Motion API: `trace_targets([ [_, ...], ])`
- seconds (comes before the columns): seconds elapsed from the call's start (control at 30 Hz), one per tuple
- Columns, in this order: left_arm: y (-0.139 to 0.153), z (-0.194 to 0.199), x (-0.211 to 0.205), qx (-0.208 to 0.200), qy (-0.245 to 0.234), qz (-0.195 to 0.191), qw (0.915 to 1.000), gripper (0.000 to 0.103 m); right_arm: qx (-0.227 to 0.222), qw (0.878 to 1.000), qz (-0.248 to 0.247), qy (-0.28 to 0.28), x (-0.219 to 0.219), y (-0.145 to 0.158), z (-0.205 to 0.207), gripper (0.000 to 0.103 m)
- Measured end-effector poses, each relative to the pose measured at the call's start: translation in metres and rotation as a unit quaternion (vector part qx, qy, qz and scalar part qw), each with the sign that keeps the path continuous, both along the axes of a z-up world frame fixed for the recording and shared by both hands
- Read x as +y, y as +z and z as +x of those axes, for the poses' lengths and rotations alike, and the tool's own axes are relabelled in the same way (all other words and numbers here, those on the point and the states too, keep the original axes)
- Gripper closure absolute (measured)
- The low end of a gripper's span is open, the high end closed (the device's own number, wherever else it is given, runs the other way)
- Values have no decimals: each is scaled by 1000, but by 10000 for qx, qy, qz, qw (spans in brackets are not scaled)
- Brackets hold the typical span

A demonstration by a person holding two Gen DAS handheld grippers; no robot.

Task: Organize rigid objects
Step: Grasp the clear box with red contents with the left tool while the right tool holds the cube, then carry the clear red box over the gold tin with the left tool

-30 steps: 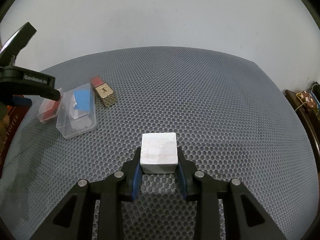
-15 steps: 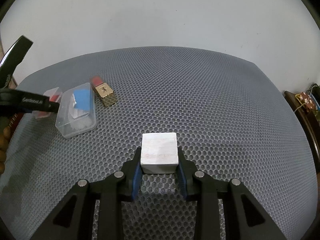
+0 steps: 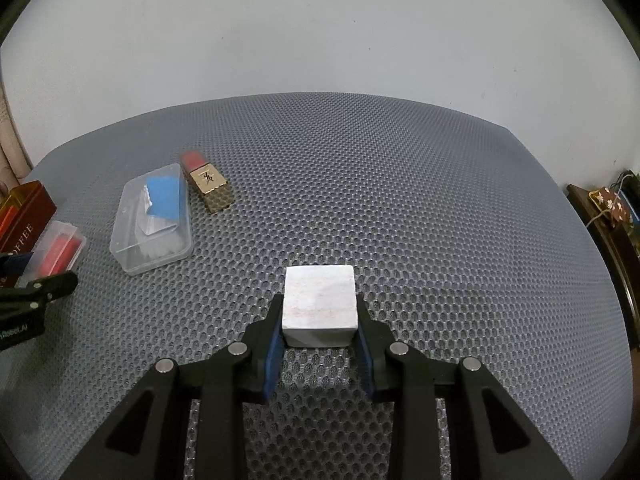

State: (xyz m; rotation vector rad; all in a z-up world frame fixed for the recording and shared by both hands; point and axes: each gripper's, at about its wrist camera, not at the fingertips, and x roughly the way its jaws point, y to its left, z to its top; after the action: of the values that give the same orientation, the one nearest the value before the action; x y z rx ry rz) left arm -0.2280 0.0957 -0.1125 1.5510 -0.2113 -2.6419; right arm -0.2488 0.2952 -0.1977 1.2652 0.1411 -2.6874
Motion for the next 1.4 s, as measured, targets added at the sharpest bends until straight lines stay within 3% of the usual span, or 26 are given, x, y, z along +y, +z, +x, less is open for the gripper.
trace_targets([
  [0.17,0,-2,-2,60,144,-45,9999,38,-3,10000,-6,1,-1,0,-3,71],
  [0.27,0,-3,-6,70,240,263,9993,51,-6,10000,-17,0,-2,0,-5,71],
  [0.53,2,-2,1,94,216,-15,9997,53,-4,10000,-3,-1,8,1,-12,71],
  [0.97,30,29,4,159,268,72,9995,53,7,10000,62,-3,1,0,-12,72],
  [1.2,44,24,-17,159,447,340,9983,53,10,10000,75,-3,15,-8,-8,72],
  [1.4,66,37,-27,276,575,284,9976,53,6,10000,63,-7,19,-10,-13,72],
])
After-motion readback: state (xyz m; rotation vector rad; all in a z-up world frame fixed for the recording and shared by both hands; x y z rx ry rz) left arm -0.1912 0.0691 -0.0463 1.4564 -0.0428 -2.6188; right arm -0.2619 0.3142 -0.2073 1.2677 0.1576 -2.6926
